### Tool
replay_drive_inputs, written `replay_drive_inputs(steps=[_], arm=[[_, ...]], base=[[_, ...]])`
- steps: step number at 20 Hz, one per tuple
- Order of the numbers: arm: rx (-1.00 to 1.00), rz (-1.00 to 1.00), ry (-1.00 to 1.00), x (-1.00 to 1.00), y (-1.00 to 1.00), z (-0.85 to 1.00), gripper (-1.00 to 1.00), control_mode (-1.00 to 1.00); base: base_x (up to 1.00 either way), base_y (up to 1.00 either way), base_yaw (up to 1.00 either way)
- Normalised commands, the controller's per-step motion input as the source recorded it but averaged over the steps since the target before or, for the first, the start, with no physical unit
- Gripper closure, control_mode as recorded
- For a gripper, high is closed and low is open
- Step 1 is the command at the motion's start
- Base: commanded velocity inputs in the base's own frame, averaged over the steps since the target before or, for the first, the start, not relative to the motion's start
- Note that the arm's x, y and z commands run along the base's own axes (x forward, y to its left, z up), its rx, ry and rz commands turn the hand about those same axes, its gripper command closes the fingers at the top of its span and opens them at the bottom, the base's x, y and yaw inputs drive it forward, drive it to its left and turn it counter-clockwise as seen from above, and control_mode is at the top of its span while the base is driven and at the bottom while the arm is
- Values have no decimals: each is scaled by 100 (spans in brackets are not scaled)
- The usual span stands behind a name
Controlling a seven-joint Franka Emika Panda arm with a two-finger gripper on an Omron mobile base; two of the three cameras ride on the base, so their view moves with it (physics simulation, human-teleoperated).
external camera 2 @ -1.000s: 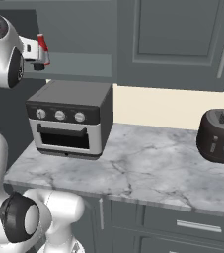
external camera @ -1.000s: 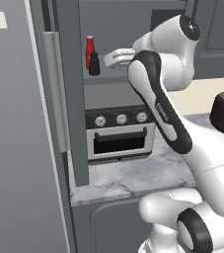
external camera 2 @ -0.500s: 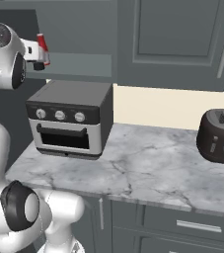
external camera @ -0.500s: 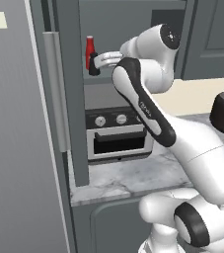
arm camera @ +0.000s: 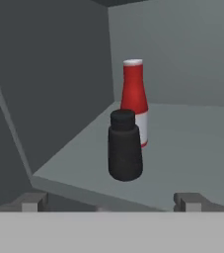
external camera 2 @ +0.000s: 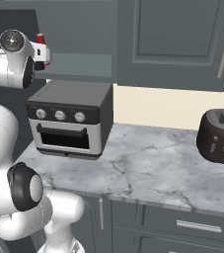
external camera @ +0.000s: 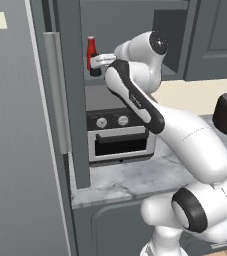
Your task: Move the shaker and ketchup from the cabinet to the dining counter.
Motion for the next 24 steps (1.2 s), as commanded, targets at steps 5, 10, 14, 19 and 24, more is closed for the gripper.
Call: replay_drive_inputs(steps=[5,10,14,19,24], arm=[[1,0,2,45,2,2,-100,-100],[0,0,3,37,15,0,-100,-100],[0,0,0,29,14,-1,-100,-100],[0,0,3,23,11,-9,-100,-100],[0,0,4,24,9,-13,-100,-100]], base=[[0,0,0],[0,0,0],[0,0,0],[0,0,0],[0,0,0]])
